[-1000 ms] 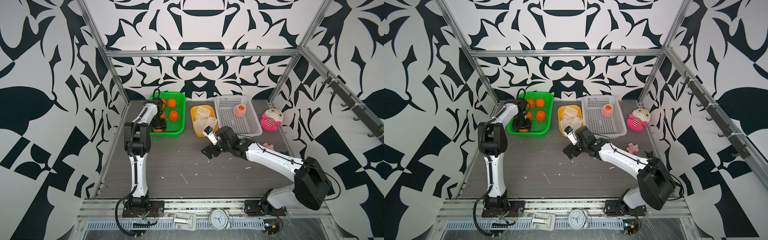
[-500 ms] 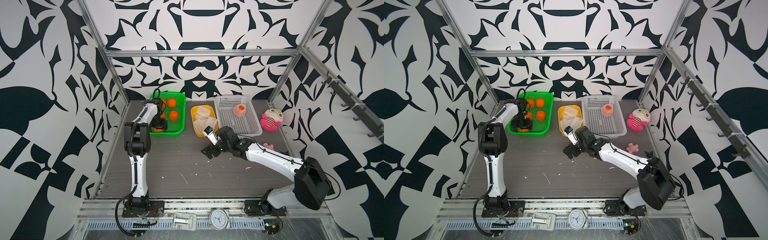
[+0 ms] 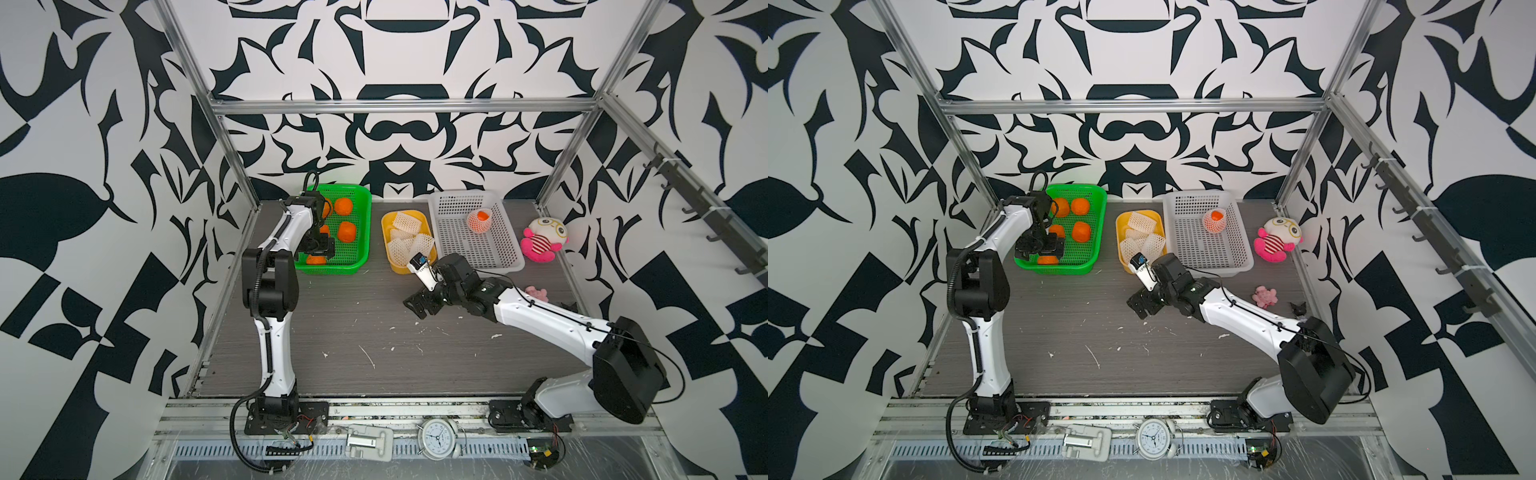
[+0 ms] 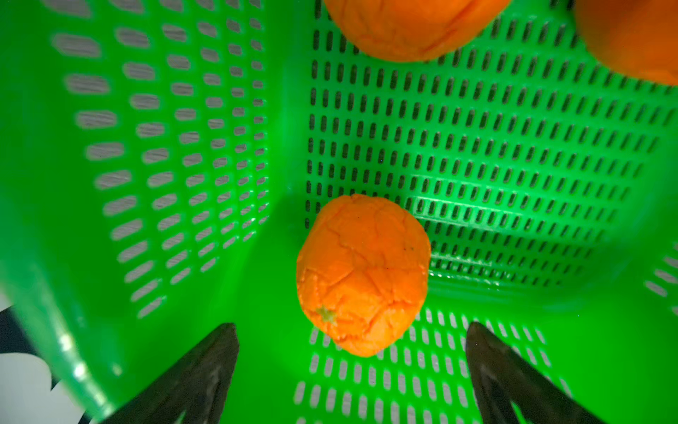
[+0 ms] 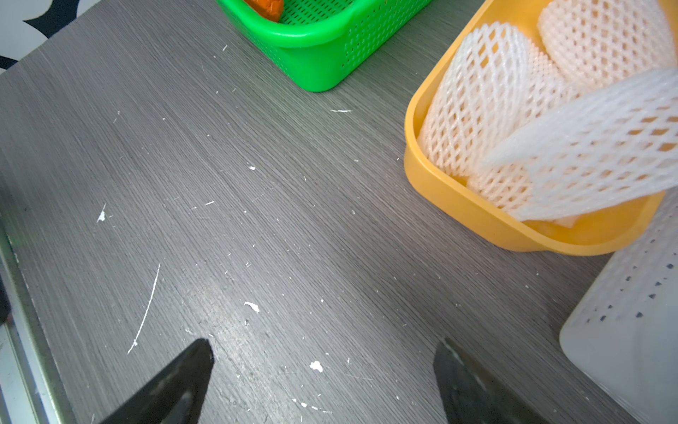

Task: Remove foam nets from oranges
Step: Place the orange in the basket, then pick up the orange from the basket.

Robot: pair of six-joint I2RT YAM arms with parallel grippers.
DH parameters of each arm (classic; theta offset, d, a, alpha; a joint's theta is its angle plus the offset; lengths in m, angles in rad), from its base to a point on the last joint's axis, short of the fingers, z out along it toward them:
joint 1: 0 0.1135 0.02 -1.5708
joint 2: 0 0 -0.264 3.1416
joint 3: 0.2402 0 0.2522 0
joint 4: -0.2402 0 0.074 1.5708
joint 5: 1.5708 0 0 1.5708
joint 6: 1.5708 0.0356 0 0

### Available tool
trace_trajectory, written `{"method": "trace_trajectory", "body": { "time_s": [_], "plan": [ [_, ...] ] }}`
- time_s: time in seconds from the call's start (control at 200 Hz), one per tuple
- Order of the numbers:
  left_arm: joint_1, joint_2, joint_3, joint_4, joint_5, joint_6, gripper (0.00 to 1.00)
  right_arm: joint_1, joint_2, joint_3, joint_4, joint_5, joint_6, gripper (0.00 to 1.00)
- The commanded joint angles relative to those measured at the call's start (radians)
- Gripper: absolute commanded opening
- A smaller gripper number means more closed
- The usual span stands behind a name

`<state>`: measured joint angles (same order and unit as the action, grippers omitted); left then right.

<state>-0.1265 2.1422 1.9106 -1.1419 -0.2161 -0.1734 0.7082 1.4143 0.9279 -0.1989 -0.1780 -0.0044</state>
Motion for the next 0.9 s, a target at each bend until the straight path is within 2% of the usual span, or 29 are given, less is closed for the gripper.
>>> {"method": "trace_trajectory", "body": {
  "time_s": [0.0, 0.085, 0.2, 0.49, 0.755, 0.895],
  "plan": [
    [-0.019, -0.062, 0.007, -0.028, -0.055, -0.032, 0.99, -0.001, -0.051, 0.005, 0.004, 0.019, -0.006, 0.97],
    [-0.047, -0.091, -0.009, -0.032, -0.135, -0.054, 0.99, -0.001, -0.078, 0.001, -0.012, 0.032, 0.0, 0.97],
    [-0.08, -0.149, -0.042, -0.025, -0.16, -0.069, 0.99, -0.001, -0.124, -0.003, -0.038, 0.056, 0.004, 0.97],
    [-0.19, -0.333, -0.163, 0.015, -0.143, -0.088, 0.99, -0.023, -0.193, 0.063, -0.17, 0.18, 0.06, 0.98],
    [-0.292, -0.511, -0.283, 0.076, -0.013, -0.146, 1.0, -0.077, -0.224, 0.177, -0.324, 0.243, 0.143, 0.96],
    [-0.335, -0.589, -0.346, 0.121, 0.076, -0.186, 0.99, -0.149, -0.204, 0.267, -0.43, 0.257, 0.174, 0.95]
  ]
}}
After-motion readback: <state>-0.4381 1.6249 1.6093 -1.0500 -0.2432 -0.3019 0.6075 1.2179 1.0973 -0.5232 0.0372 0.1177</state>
